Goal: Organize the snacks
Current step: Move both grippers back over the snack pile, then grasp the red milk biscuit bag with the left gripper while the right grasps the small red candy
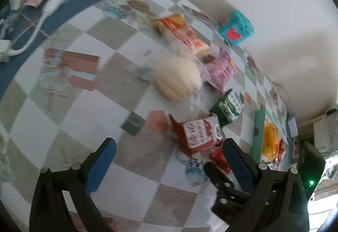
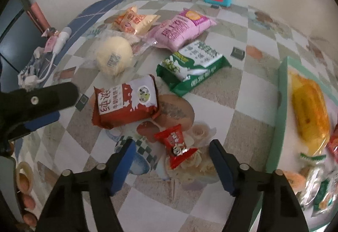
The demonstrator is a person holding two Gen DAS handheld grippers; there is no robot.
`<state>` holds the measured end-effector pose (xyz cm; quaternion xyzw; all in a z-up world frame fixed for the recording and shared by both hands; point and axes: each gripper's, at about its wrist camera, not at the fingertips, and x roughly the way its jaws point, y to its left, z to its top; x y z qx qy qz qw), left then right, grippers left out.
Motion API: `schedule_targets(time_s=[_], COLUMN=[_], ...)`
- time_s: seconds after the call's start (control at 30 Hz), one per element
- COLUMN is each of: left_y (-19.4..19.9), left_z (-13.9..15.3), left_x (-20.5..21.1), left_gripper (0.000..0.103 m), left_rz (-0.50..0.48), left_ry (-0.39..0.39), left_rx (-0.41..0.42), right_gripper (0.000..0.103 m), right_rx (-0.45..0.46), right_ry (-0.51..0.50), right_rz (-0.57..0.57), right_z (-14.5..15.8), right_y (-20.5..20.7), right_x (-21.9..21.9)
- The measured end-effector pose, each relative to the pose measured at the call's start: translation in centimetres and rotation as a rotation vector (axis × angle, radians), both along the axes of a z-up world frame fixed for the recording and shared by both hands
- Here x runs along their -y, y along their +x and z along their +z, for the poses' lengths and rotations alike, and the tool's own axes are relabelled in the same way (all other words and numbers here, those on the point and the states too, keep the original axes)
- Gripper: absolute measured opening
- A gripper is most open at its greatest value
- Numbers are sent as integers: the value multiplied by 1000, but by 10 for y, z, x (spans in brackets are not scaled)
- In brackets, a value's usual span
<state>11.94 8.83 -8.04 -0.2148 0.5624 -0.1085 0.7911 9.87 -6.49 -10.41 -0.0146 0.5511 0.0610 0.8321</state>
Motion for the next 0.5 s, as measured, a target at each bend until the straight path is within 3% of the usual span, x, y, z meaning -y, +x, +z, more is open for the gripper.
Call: schedule_targets(time_s=[0.3, 0.5], left_y=[22, 35], left_z=[0, -2], left_x=[40, 64], left_gripper=[100, 100], left_rz=[-59, -64], left_ry=[40, 61], left_rx=[-58, -91], right_gripper=[36, 26], right_rx=[42, 47], right_ry=[-12, 25], right_rz=[-2, -49], right_z=[1, 2], right_y=[3, 5], right_x=[4, 25])
